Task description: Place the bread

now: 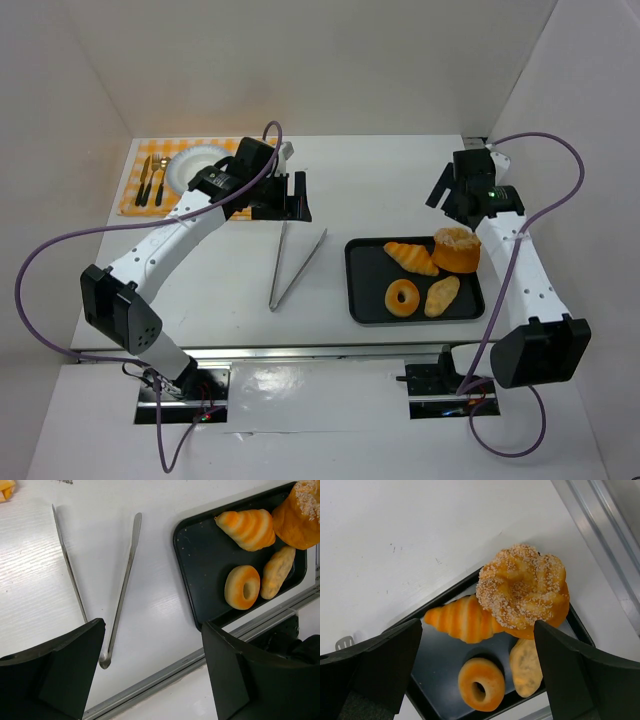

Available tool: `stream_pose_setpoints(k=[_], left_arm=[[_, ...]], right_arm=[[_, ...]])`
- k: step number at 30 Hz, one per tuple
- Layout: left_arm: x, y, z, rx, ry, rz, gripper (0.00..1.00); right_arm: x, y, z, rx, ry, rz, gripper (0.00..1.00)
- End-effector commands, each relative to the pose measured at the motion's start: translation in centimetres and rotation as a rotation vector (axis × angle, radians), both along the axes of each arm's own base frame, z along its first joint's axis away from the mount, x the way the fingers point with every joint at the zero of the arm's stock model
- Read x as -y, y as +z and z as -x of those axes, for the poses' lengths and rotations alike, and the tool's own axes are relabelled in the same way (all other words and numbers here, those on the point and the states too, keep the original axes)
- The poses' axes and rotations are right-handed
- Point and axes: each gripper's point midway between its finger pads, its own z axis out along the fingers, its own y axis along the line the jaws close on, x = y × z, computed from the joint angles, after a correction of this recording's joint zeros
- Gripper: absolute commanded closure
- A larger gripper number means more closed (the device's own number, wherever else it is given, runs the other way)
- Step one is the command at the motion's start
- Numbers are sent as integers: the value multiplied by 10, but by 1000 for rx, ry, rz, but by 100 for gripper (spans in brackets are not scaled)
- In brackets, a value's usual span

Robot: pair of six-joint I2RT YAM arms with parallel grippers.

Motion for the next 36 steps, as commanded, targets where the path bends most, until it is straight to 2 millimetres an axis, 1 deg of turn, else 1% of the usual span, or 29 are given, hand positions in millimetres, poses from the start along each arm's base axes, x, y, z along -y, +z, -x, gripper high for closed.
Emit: stream_pose_setpoints(k=[1,2,3,8,9,11,12,13,14,15,16,17,18,19,20,21,22,23,24,25,26,28,29,30,31,33,34,35,36], left_arm=[[2,20,1,52,-15,40,9],[2,20,1,52,-15,40,9],[2,20,1,52,-15,40,9],[2,20,1,52,-15,40,9],[1,23,2,60,-15,44,9],[1,23,2,60,-15,44,9],[1,19,4,50,-15,39,9],[2,19,4,52,-29,39,9],[2,9,9,34,-59,28,9],[5,7,11,36,-92,35,8],[18,3,21,48,-159,33,8],[26,-10,27,28,-189,8,8],[39,-22,32,-9,-225,-12,8],[64,-26,52,-23,-303,-22,8],[74,-22,54,-16,-299,-35,8],[82,-29,56,-30,-297,-49,8],[84,-30,58,-35,-282,-49,8],[77,-35,47,-45,-205,-66,9],[65,-41,41,-59,-151,-96,11],[49,-51,35,-85,-79,-149,12],[24,-55,20,-65,18,-220,12],[1,-70,19,-62,62,-333,7],[-8,-78,21,-66,69,-378,2],[-19,-92,26,-81,73,-432,0],[-23,-100,31,-101,69,-449,0],[-28,-115,39,-129,49,-473,0],[-31,-126,45,-152,41,-483,0],[-33,-135,47,-168,38,-496,0],[-37,-138,46,-165,71,-505,0]], right_arm=[[-3,-5,-4,-4,12,-12,0],[-5,-10,-2,-16,21,-22,0],[-5,-7,-1,-8,21,-23,0],[-7,-7,-2,-8,28,-31,0],[-6,-7,-1,-11,35,-25,0],[-8,-10,-2,-20,42,-32,0],[-8,-10,-2,-20,42,-32,0],[-8,-10,-2,-20,42,-32,0],[-9,-6,-4,-10,42,-33,0],[-9,-6,-4,-10,42,-33,0],[-9,-6,-4,-10,42,-33,0],[-8,-4,-3,-1,42,-33,0],[-8,-3,-3,-1,42,-33,0],[-9,1,-4,19,43,-34,0],[-7,1,-4,20,36,-28,0],[-7,1,-4,20,36,-28,0],[-7,7,-6,35,37,-29,0],[-7,6,-4,26,36,-28,0],[-5,9,-2,23,29,-20,0],[-5,12,-1,34,29,-21,0],[-5,12,-1,34,29,-21,0],[-2,17,1,45,31,-6,0],[-2,13,2,34,31,-5,0],[-2,15,4,40,38,2,0],[-2,16,4,40,38,2,0],[-4,8,1,17,45,-5,0],[-6,12,-1,29,47,-20,0],[-7,12,-6,33,47,-21,0],[-10,9,-7,23,57,-31,0]])
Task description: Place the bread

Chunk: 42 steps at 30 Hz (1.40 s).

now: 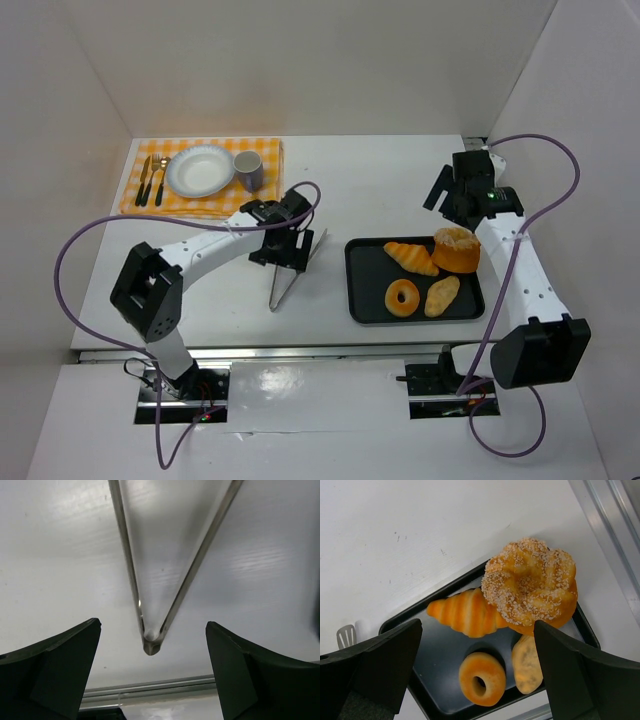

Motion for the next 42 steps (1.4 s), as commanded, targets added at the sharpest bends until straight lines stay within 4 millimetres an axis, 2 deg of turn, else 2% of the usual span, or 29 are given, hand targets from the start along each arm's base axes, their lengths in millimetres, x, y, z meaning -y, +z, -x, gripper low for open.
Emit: stream_pose_setpoints(k=[1,4,6,10,14,17,21,24,27,28,30,31,32,34,35,36,38,39,40,41,42], left_arm=[[-17,-19,11,-17,22,-86,0],[-14,-33,14,-35,27,-65,0],[-8,-39,16,-46,8,-35,0],[-4,-62,25,-110,-15,-29,0],[3,-71,28,-118,-37,15,0],[4,-80,30,-137,-36,34,0],[5,-82,25,-120,-43,31,0],[0,-93,18,-106,-17,-15,0],[1,-97,3,-62,6,-35,5],[-6,-105,0,-63,35,-66,13],[-7,-102,-2,-57,39,-76,26],[-5,-94,-4,-38,48,-58,32],[-4,-86,-6,-21,48,-43,44],[2,-68,-7,4,5,1,58],[7,-45,-8,48,-11,51,63],[10,-33,-8,68,-18,86,73],[22,-7,-1,84,-91,176,75],[29,12,5,113,-127,226,75],[37,23,8,124,-161,261,75],[50,36,20,107,-220,299,75],[55,40,27,93,-255,305,75]], right_arm=[[-4,14,-9,38,21,-17,0],[-6,23,-13,66,27,-26,0],[-6,20,-14,57,27,-25,0],[-8,24,-16,66,35,-33,0],[-8,27,-15,77,28,-40,0],[-8,21,-11,65,28,-39,0],[-10,21,-11,65,34,-46,0],[-10,19,-12,65,34,-46,0],[-12,20,-14,75,35,-60,0],[-12,20,-14,75,35,-60,0],[-12,20,-14,75,35,-60,0],[-12,19,-12,66,34,-59,0],[-12,19,-12,66,34,-59,0],[-10,22,-10,78,27,-52,0],[-9,22,-10,75,35,-45,0],[-11,22,-10,74,43,-54,0],[-14,28,-14,97,51,-62,0],[-15,32,-15,107,58,-70,0],[-15,32,-15,107,58,-70,0],[-17,35,-19,111,64,-76,0],[-17,38,-20,120,65,-77,0]])
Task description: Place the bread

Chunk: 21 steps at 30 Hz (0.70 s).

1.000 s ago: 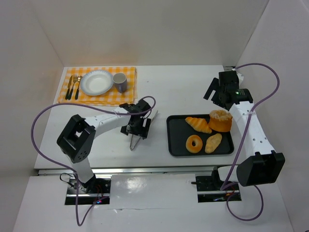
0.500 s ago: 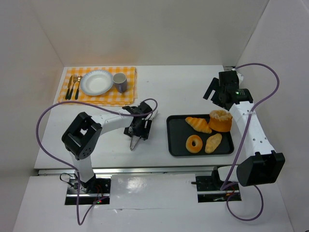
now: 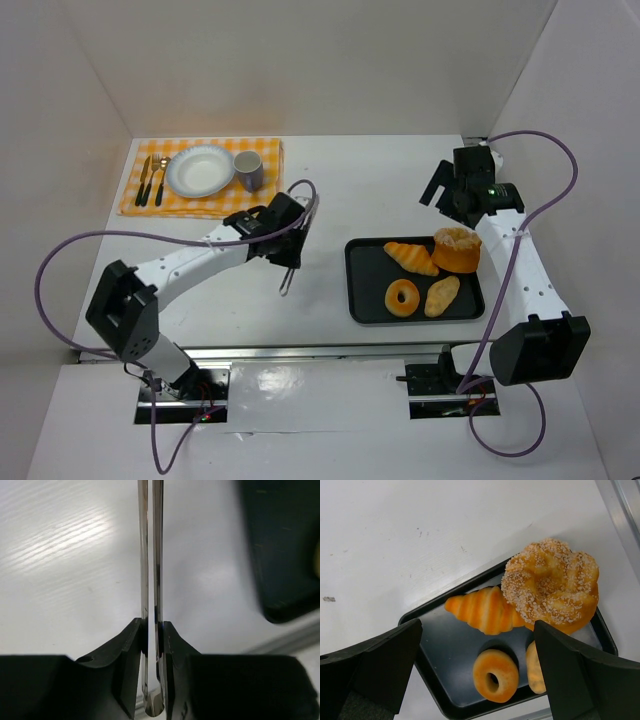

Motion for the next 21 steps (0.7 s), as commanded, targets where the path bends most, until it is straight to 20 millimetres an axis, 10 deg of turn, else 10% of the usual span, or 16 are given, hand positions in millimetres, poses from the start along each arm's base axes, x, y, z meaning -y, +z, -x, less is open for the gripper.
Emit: stream_pose_setpoints(k=[1,10,21], left_arm=[[38,46,25,3,-187,130,73],[86,66,95,-95,-348,170,48],[145,91,88,-24,-402,260,48]], right_arm=[[-5,34,-14,106,22,-22,0],[-6,69,-34,190,29,-21,0],[2,82,-32,191,9,21,0]])
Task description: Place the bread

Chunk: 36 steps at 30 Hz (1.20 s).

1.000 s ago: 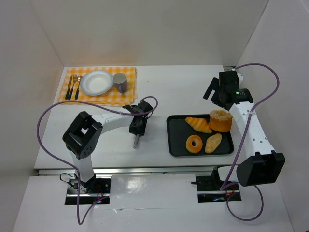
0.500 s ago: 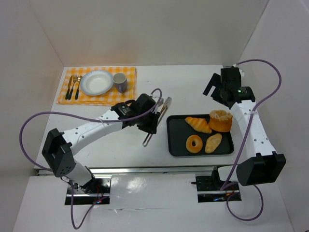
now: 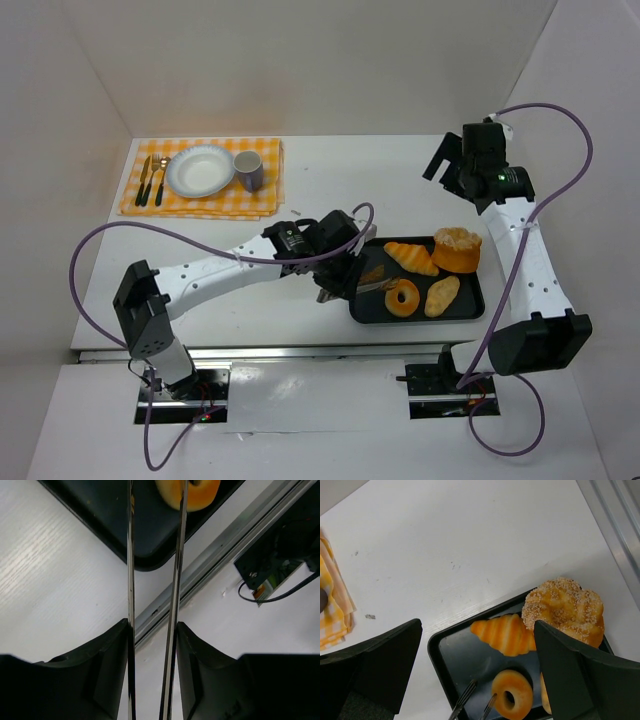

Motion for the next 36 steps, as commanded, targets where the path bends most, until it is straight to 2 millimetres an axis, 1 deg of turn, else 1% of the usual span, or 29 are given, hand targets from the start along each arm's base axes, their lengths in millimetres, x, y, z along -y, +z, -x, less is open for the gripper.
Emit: stream_pose_setpoints(k=[1,3,4,5,6,9,11,12,13,14,15,16,17,18,20,26,28,29,30,32,34,35,36], left_arm=[[22,26,-8,21,12,102,48],[22,26,-9,28,18,98,48],[21,29,-11,39,23,102,48],[19,35,-10,47,23,115,48],[18,32,-9,42,23,107,46],[21,41,-3,32,-14,139,41],[25,29,0,3,-38,121,41],[27,29,-2,4,-38,122,41],[27,22,0,-18,-43,105,41],[32,18,0,-39,-42,102,41],[34,17,-1,-40,-42,102,41],[32,12,0,-59,-32,83,41],[34,11,2,-75,-39,80,42],[34,5,2,-82,-38,69,42],[30,-1,4,-100,-37,42,43],[27,-8,3,-110,-16,5,44],[27,-9,8,-115,-25,-4,45],[27,-9,8,-115,-25,-4,48],[30,-3,5,-100,-34,11,56],[27,1,6,-100,-41,2,66],[31,11,4,-89,-42,20,78],[27,12,4,-82,-42,2,80],[25,19,3,-68,-36,5,83]], right_arm=[[7,24,2,54,-8,34,0],[9,23,6,47,-17,41,0],[9,26,8,56,-17,41,0],[11,21,10,38,-24,48,0],[11,21,10,38,-24,48,0],[11,16,11,27,-23,49,0],[11,16,11,27,-23,49,0],[11,16,11,27,-23,49,0],[9,16,11,27,-16,43,0],[9,16,11,27,-16,43,0],[9,16,11,27,-16,43,0],[9,20,10,36,-16,42,0],[10,20,10,34,-11,49,0],[10,18,12,25,-11,50,0],[10,18,12,25,-11,50,0],[10,16,11,25,-11,50,0],[8,12,11,16,-3,45,0],[8,12,11,16,-3,45,0],[8,12,11,16,-3,45,0],[8,12,11,16,-3,45,0],[8,12,11,16,-3,45,0],[8,12,11,16,-3,45,0],[8,9,12,7,-3,46,0]])
